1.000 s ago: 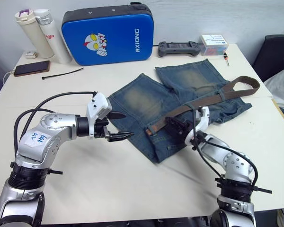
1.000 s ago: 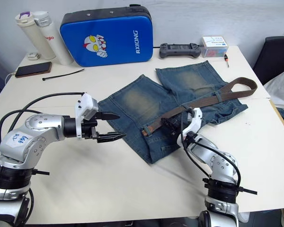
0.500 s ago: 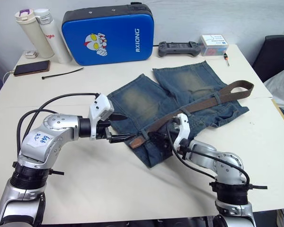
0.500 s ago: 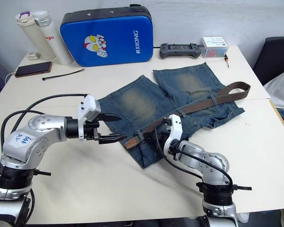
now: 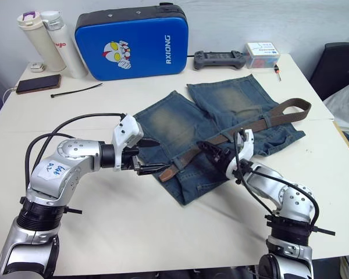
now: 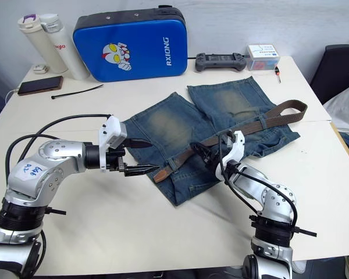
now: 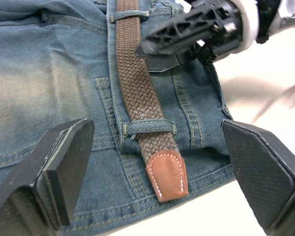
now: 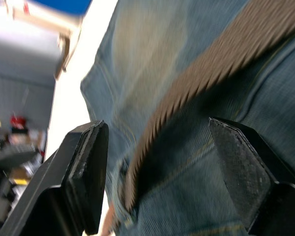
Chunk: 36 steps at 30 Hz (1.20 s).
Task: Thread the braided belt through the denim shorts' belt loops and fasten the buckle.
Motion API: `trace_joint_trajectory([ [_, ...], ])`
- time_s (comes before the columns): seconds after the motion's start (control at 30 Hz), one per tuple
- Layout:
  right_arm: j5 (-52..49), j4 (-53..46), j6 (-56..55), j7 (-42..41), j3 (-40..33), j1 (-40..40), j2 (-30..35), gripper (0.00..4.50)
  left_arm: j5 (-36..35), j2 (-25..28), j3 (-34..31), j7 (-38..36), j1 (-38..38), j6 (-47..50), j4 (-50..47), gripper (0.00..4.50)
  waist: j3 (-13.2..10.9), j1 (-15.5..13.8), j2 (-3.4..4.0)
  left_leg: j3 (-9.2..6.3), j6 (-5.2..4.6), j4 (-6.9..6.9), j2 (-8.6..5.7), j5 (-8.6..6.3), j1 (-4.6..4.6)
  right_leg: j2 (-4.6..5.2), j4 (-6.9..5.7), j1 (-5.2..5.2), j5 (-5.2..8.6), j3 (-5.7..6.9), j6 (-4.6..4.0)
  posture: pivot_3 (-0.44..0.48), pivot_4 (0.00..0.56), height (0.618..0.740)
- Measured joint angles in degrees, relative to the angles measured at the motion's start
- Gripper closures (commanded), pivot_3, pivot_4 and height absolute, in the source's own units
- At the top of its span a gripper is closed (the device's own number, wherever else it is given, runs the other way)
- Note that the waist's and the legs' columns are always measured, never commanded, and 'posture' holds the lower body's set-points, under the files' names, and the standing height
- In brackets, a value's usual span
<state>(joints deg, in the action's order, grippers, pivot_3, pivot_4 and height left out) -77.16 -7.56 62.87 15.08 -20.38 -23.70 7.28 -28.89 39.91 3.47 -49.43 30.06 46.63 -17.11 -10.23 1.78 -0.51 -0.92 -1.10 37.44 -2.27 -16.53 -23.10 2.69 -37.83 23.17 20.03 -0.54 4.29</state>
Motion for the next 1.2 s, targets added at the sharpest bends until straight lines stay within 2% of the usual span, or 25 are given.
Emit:
trace_joint_trajectory([
  [0.07,-2.12,2.17,-2.59,3.07,-1.62,-1.53,-1.1,0.99,0.14,0.0,0.0,0.02,0.0,-0.12,0.0,0.0,0.0,-0.07,0.0,0.0,-0.01,0.01,-0.01,0.0,-0.01,0.0,-0.01,0.01,0.0,0.0,0.0,0.0,0.15,0.74],
  [0.13,-3.27,3.3,-4.07,4.88,-2.13,-2.24,-1.32,1.53,0.15,0.0,0.0,0.02,-0.01,-0.3,0.0,0.0,0.0,-0.11,0.0,0.0,-0.01,0.01,-0.01,0.01,-0.01,0.0,-0.01,0.01,0.0,0.0,0.0,0.0,0.15,0.74],
  [0.37,-4.48,2.7,-3.88,6.53,2.05,0.25,-2.45,4.48,0.86,0.28,0.0,0.09,-0.01,-0.44,0.0,0.0,0.0,0.01,0.0,0.03,-0.01,0.0,0.0,0.01,-0.02,0.0,-0.02,0.03,0.0,-0.02,0.0,0.0,0.15,0.74],
  [0.63,-4.9,-1.12,-1.1,6.34,11.54,2.03,-3.47,4.48,1.07,0.79,0.04,0.01,-0.34,0.28,-0.01,0.0,0.0,0.06,0.0,0.02,0.01,-0.03,0.01,0.02,-0.05,0.0,-0.08,0.12,0.0,-0.03,0.0,0.0,0.15,0.74],
  [0.8,-4.17,-1.86,0.62,4.48,14.3,2.01,-0.33,4.48,1.11,1.55,0.48,-0.27,-0.91,0.92,-0.03,0.0,0.0,-0.07,0.0,0.02,0.0,0.0,0.0,0.02,-0.05,0.0,-0.07,0.12,0.0,-0.03,0.0,0.0,0.15,0.74],
  [0.93,-4.51,-2.12,1.18,1.87,13.85,1.82,3.22,3.11,1.09,1.83,1.06,-0.61,-1.12,1.52,-0.19,0.0,0.0,-0.15,0.0,0.02,-0.01,0.02,-0.01,0.02,-0.09,0.0,-0.06,0.12,0.0,-0.03,0.0,0.0,0.15,0.74],
  [1.03,-6.82,-2.23,2.4,-1.56,11.3,0.63,9.93,1.78,1.07,2.84,1.13,-1.2,-1.74,2.2,-0.2,0.0,0.0,-0.22,0.0,0.02,-0.05,0.07,-0.01,0.01,-0.13,0.0,-0.04,0.12,0.0,-0.03,0.0,0.0,0.15,0.74],
  [1.17,-9.11,-3.82,3.89,-4.76,10.17,-0.13,15.62,0.03,0.99,3.2,1.36,-1.92,-1.75,2.48,-0.29,0.0,0.0,-0.22,0.0,0.02,-0.05,0.04,0.0,0.0,-0.13,0.0,-0.04,0.12,0.0,-0.02,0.0,0.0,0.15,0.74],
  [1.2,-9.15,-4.06,4.1,-5.4,10.2,-0.14,16.53,0.03,0.99,3.23,1.5,-2.05,-1.75,2.48,-0.31,0.0,0.0,-0.18,0.0,0.02,-0.06,0.05,0.01,0.0,-0.13,0.0,-0.04,0.12,0.0,-0.02,0.0,0.0,0.15,0.74],
])
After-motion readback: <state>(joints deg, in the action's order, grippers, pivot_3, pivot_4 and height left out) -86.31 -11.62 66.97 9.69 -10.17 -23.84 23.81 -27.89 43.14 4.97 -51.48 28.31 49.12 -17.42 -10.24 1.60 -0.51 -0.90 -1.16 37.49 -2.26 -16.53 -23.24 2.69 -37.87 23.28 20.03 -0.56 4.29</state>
